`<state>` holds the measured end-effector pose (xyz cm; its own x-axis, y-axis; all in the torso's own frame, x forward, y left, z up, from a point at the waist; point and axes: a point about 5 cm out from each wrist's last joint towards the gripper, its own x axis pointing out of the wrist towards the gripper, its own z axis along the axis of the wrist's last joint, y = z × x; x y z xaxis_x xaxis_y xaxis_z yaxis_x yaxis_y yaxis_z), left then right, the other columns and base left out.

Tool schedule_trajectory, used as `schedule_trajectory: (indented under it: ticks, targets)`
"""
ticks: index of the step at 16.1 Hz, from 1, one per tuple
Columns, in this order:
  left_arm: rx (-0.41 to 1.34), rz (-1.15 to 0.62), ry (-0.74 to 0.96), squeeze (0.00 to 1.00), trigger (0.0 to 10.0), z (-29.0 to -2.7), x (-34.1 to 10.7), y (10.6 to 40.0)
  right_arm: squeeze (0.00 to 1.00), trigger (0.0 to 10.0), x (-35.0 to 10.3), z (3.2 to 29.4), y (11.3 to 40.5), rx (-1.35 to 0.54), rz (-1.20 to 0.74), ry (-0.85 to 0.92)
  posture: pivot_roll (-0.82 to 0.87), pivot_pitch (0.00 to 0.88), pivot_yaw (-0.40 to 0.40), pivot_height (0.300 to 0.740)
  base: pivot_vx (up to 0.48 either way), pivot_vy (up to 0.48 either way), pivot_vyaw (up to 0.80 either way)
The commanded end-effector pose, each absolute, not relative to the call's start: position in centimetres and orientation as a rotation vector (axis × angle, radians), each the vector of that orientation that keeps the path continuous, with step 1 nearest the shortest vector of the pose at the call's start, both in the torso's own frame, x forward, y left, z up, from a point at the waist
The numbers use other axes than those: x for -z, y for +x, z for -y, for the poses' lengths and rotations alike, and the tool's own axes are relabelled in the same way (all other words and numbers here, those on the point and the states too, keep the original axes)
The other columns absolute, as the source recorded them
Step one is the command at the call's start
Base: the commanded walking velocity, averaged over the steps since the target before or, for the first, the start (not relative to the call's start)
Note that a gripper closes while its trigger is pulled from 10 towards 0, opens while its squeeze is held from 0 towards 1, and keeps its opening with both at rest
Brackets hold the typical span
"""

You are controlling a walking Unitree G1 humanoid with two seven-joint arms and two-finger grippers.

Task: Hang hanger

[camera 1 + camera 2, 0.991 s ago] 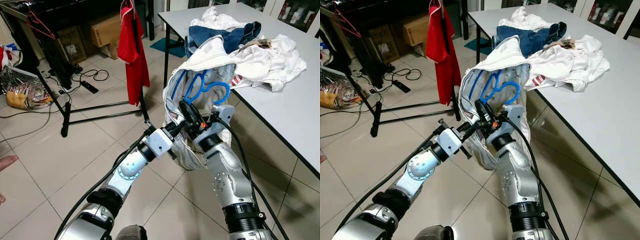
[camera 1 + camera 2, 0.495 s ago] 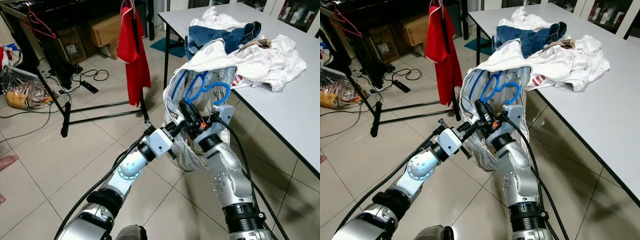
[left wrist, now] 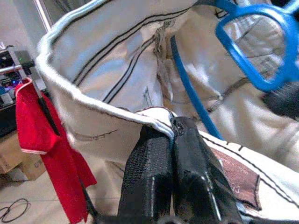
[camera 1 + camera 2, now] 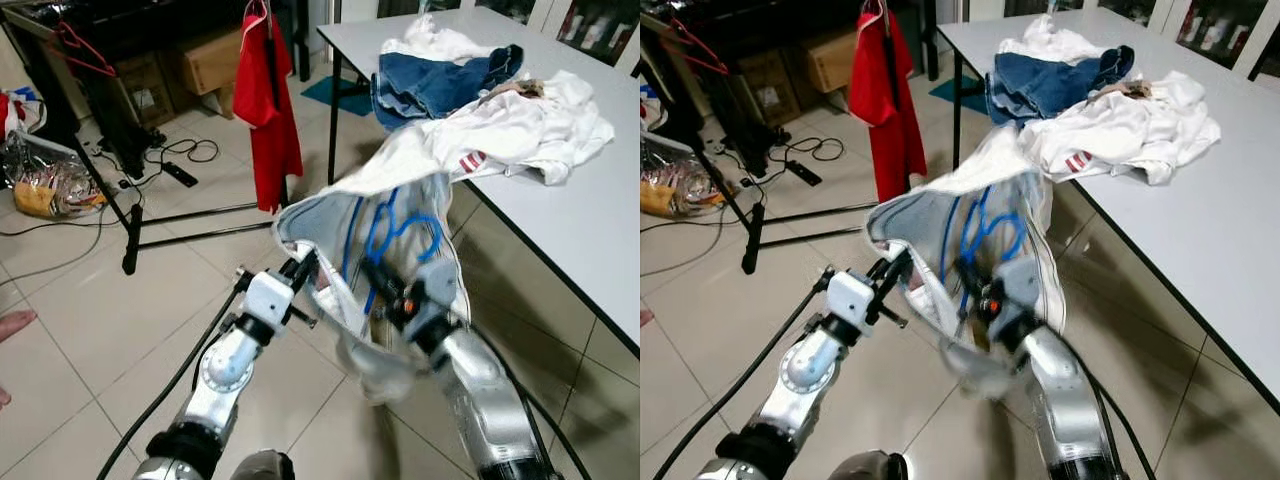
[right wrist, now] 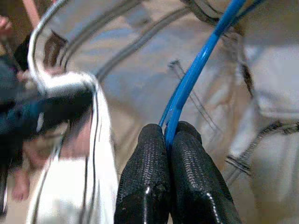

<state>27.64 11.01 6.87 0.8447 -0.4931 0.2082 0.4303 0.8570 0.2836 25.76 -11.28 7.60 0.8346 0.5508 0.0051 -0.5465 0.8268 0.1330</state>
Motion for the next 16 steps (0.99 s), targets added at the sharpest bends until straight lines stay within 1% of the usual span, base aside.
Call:
schedule_trajectory:
  ticks: [1, 4, 7, 10, 13, 16]
  targets:
    - [0.445, 0.323, 0.229, 0.00, 10.0, -11.7, -8.0, 28.1, 0.00, 10.0, -8.8, 11.4, 25.9, -0.601, 0.031, 0.083, 0.04, 0.000, 0.056, 0.740, 0.000, 0.000, 0.00]
    - [0.445, 0.311, 0.258, 0.00, 10.0, -11.8, -7.9, 28.1, 0.00, 10.0, -8.4, 10.9, 25.4, -0.623, 0.020, 0.077, 0.05, 0.000, 0.053, 0.740, 0.000, 0.000, 0.00]
    - [0.435, 0.279, 0.239, 0.00, 10.0, -11.7, -7.2, 27.7, 0.00, 10.0, -8.2, 10.9, 25.4, -0.621, 0.016, 0.059, 0.04, 0.000, 0.055, 0.740, 0.000, 0.000, 0.00]
    - [0.392, 0.258, 0.203, 0.00, 10.0, -11.9, -6.9, 27.5, 0.00, 10.0, -7.5, 11.5, 24.7, -0.639, -0.018, 0.031, 0.05, 0.000, 0.052, 0.740, 0.000, 0.000, 0.00]
    - [0.347, 0.260, 0.197, 0.00, 10.0, -12.6, -7.2, 27.9, 0.00, 10.0, -6.7, 12.7, 23.3, -0.668, -0.060, -0.014, 0.05, 0.004, 0.049, 0.740, 0.000, 0.000, 0.00]
    - [0.333, 0.254, 0.194, 0.00, 10.0, -12.9, -7.2, 28.0, 0.00, 10.0, -6.3, 13.3, 22.7, -0.662, -0.075, -0.061, 0.04, 0.006, 0.046, 0.740, 0.000, 0.000, 0.00]
